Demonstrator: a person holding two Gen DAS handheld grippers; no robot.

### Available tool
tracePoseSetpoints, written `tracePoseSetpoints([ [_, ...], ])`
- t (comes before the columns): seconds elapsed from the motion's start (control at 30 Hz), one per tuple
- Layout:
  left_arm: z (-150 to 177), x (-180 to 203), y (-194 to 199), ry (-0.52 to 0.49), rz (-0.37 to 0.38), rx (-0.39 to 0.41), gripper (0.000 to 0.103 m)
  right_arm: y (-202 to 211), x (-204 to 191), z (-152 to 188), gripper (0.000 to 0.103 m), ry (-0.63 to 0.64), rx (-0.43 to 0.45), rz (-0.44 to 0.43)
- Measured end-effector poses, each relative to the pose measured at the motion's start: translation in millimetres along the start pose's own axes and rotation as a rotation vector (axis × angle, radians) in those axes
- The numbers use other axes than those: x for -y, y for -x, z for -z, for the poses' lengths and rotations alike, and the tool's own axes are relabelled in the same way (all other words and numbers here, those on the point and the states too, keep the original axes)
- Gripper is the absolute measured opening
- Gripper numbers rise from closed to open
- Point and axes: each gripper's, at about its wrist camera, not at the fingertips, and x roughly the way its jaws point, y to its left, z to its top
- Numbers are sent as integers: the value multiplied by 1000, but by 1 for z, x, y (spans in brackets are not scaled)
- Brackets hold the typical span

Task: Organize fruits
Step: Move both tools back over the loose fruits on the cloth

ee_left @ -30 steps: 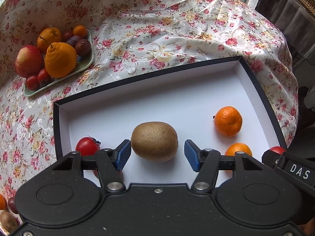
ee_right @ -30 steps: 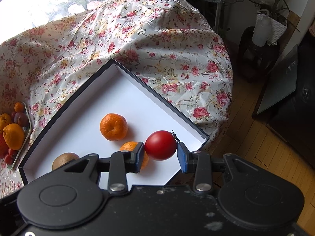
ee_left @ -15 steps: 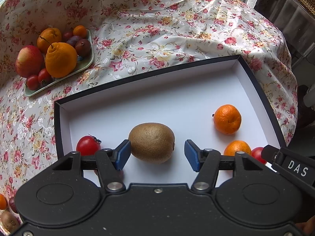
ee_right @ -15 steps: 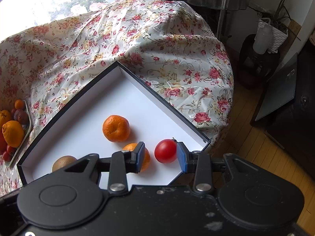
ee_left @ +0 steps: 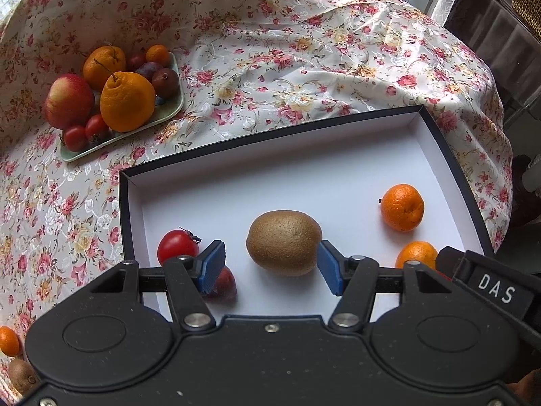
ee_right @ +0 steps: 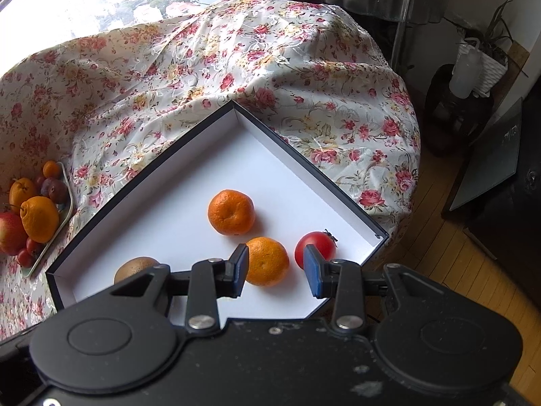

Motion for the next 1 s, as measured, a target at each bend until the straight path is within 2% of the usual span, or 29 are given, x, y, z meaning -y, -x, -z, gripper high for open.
tracePoseSetpoints([
  [0.27,-1,-26,11,30,-18,5,63,10,-26,7,38,43,0,-28],
  [1.0,14,-121,30,152,-78,-40,63,34,-110,42,38,180,-27,-126],
])
